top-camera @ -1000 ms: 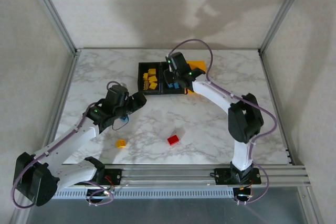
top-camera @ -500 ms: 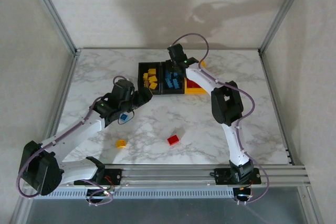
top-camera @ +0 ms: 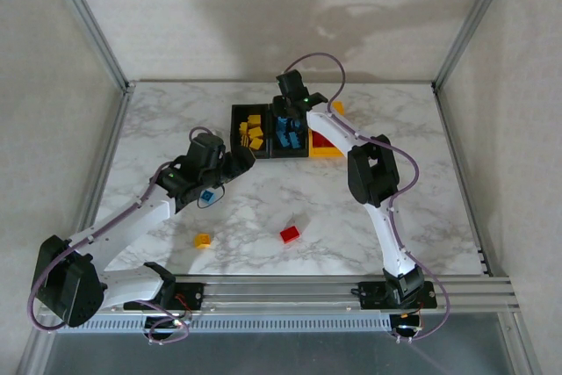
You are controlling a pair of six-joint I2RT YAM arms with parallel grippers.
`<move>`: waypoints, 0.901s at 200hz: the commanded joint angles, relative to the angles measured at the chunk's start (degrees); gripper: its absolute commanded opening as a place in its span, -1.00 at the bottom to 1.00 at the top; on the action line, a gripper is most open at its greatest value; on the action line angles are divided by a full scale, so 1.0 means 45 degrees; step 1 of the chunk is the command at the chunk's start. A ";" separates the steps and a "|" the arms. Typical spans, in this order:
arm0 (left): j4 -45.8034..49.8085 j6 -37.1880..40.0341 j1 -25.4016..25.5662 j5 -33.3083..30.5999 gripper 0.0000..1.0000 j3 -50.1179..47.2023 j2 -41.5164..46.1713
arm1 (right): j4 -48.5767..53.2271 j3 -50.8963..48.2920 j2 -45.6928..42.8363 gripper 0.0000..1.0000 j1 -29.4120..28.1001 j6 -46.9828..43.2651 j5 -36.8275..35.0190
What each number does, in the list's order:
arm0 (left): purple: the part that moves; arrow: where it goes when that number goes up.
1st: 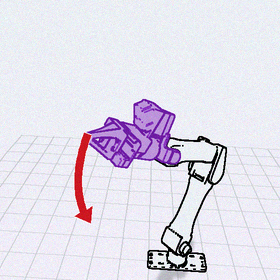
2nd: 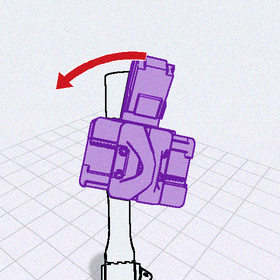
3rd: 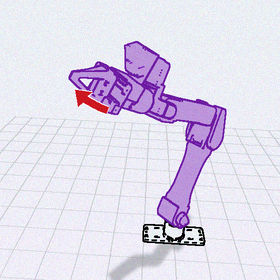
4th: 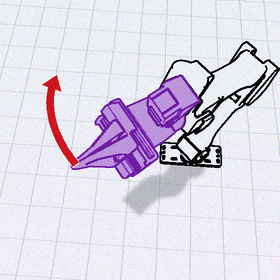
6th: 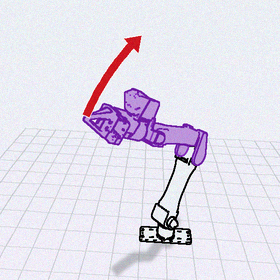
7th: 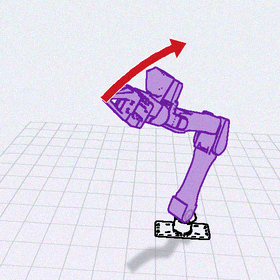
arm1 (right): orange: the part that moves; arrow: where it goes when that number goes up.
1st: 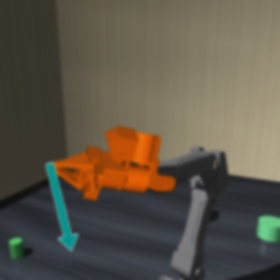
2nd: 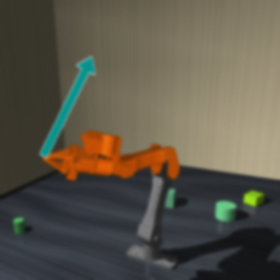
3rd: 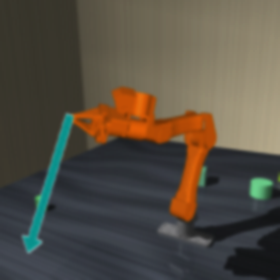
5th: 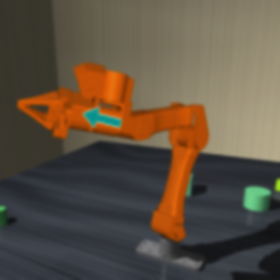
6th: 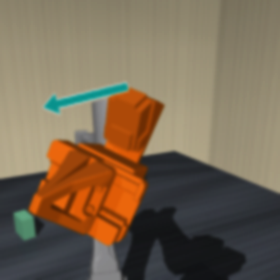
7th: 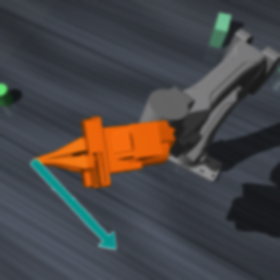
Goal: Sort the legos into containers by color
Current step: Place the lego in the container, then pick up the lego from the bottom-center of the table.
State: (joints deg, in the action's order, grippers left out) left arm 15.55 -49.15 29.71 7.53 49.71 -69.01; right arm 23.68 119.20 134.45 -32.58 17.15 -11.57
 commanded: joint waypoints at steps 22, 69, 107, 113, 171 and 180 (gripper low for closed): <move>0.0243 -0.0001 0.0119 -0.0441 0.53 -0.0214 0.0442 | -0.0469 -0.2006 -0.2920 -0.04 -0.0506 -0.0404 -0.0741; 0.0432 -0.0009 0.0131 -0.0500 0.53 -0.0591 0.0788 | -0.0741 -0.6687 -0.7325 0.22 -0.1105 -0.0009 -0.0524; 0.0657 0.0248 0.0141 0.0003 0.54 -0.0904 0.1296 | -0.0055 -1.0512 -0.9907 0.45 -0.2568 0.0629 0.0231; 0.0741 0.0306 0.0154 0.0095 0.54 -0.0958 0.1374 | 0.0079 -1.0956 -1.0149 0.46 -0.2761 0.0784 0.0438; 0.2001 0.0388 0.0168 0.0521 0.55 -0.1823 0.2766 | 0.1067 -1.3414 -1.1148 0.56 -0.5081 0.2650 0.0483; 0.2105 0.0310 0.0174 0.0689 0.55 -0.1996 0.3001 | 0.1068 -1.3681 -1.1148 0.58 -0.5320 0.2963 0.0404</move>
State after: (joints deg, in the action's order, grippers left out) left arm 21.30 -48.03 29.98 8.10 43.05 -58.39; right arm 26.63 59.81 86.46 -53.71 24.95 -8.95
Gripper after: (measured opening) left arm 0.774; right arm 0.779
